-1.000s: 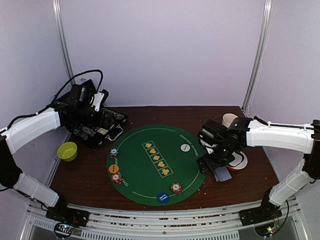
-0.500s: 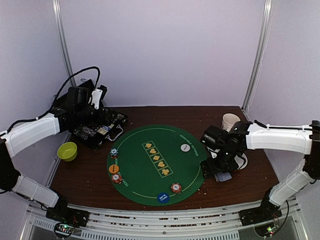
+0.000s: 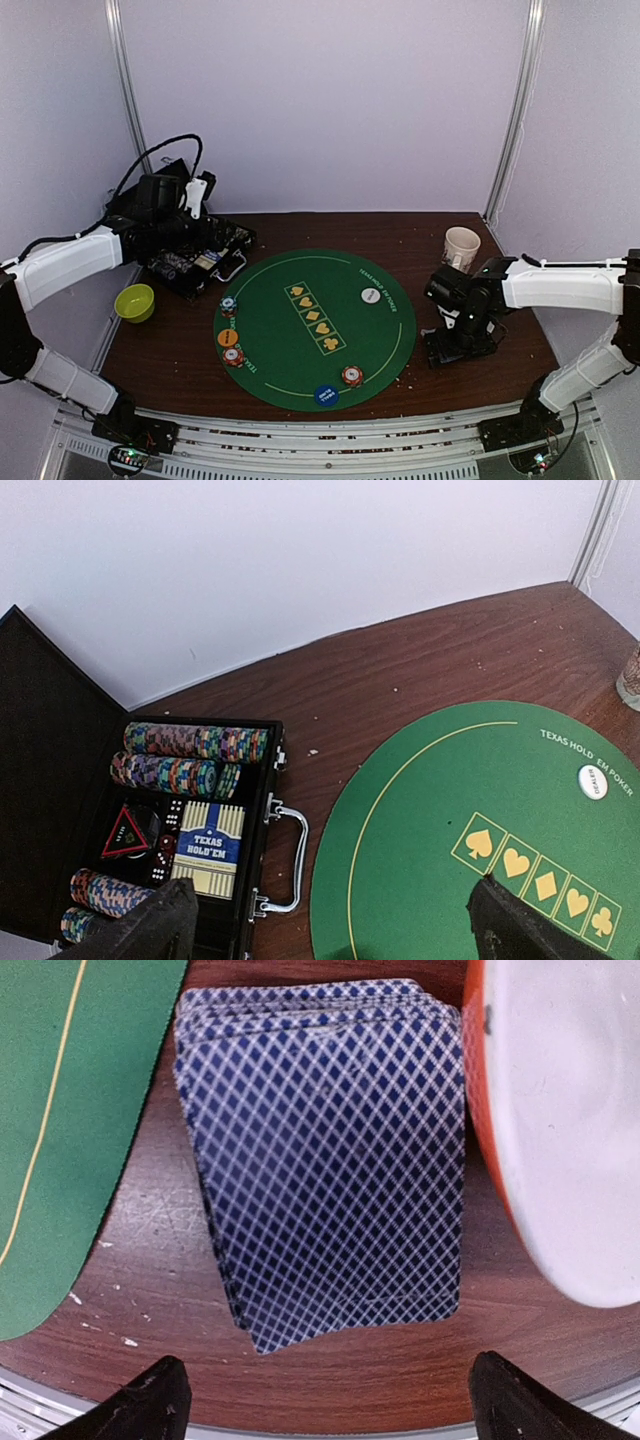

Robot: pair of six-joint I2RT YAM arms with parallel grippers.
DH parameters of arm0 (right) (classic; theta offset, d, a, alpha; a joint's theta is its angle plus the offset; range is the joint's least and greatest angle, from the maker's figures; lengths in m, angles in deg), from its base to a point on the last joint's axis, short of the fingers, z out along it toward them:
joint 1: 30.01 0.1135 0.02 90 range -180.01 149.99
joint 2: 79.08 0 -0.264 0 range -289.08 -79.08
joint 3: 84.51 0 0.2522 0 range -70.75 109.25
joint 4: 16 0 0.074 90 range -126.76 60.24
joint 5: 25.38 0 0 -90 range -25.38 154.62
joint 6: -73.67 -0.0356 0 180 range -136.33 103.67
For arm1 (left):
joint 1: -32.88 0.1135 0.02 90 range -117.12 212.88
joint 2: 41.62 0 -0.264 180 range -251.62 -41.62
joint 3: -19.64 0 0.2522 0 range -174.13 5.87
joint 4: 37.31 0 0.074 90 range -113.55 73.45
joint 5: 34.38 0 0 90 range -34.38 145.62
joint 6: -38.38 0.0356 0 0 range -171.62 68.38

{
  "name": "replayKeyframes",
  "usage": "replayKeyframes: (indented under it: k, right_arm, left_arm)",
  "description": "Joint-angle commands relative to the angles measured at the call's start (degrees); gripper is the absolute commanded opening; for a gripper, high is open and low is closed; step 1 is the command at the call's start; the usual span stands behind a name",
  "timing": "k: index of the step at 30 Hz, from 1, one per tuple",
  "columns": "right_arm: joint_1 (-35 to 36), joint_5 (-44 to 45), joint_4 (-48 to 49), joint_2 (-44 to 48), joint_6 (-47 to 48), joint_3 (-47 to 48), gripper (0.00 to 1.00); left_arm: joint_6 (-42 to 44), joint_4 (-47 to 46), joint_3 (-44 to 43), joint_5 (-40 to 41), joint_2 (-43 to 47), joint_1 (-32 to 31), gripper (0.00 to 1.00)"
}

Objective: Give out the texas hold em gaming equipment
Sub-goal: Pick up the poker card from the center of the board.

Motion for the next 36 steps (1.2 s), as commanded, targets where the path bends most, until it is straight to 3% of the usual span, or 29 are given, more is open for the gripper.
replayKeyframes:
  k: [1, 22, 36]
  right_arm:
    - [-2.1, 1.3, 1.8, -1.1, 1.8, -1.5, 1.0]
    - [-7.5, 5.8, 12.5, -9.0, 9.0, 0.1, 1.0]
    - [-4.5, 4.0, 8.6, -10.2, 6.8, -0.5, 0.95]
  left_arm:
    - [1.1, -2.1, -0.4, 0.6, -0.8, 0.3, 0.98]
    - [1.9, -1.8, -0.3, 1.8, -0.8, 0.2, 0.98]
    - [2.2, -1.6, -0.5, 2.5, -1.3, 0.3, 0.98]
